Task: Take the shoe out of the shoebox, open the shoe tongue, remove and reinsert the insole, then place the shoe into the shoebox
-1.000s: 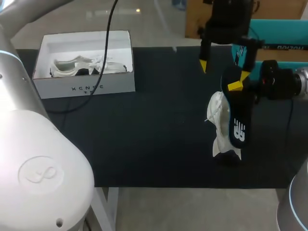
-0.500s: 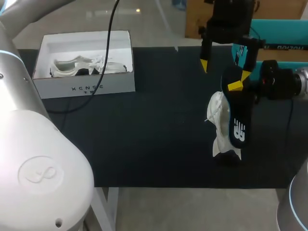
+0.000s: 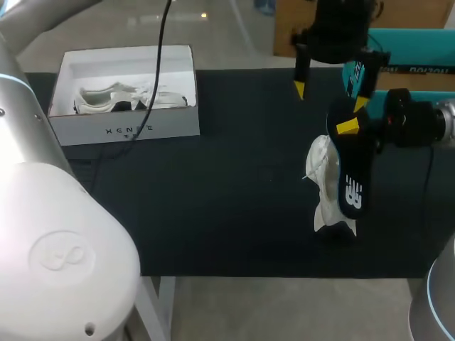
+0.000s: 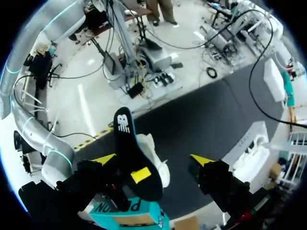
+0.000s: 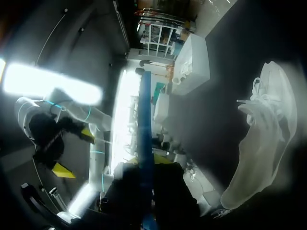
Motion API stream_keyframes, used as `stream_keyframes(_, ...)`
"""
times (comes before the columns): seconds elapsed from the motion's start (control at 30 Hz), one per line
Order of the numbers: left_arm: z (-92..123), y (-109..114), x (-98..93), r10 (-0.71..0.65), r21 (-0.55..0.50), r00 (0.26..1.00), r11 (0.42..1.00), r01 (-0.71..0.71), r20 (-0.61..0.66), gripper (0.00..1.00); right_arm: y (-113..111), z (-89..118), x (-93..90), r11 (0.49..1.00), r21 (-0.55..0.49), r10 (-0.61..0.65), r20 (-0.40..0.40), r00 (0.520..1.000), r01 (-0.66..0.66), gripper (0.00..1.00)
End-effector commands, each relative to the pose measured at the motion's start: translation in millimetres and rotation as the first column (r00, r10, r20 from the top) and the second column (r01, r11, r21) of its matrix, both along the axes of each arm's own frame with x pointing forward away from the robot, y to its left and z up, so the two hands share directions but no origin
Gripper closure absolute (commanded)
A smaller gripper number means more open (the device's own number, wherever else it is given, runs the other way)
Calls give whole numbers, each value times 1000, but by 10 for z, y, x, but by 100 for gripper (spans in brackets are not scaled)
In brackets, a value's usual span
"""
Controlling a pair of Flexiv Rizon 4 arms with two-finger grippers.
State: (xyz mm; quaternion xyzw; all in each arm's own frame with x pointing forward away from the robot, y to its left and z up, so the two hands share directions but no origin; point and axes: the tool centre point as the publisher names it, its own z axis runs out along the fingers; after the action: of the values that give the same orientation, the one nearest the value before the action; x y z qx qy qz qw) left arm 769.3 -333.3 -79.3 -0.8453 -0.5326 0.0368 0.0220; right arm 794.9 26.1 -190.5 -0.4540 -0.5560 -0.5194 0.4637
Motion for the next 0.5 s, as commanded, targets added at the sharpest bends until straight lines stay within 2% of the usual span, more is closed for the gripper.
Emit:
stream_keyframes(0.03,50,36,-116,139,75,977,986,-152,159,0,-1,2,-4,1000,-2,0,-1,1000,0,100)
stream_keyframes(0.3,-106,175,-167,325,2,931,944,-330,168,0,-1,2,-4,1000,-2,0,-1,1000,0,100)
stream_keyframes(0.5,-251,275,-158,373,-77,917,928,-365,142,0,-1,2,-4,1000,-2,0,-1,1000,0,100)
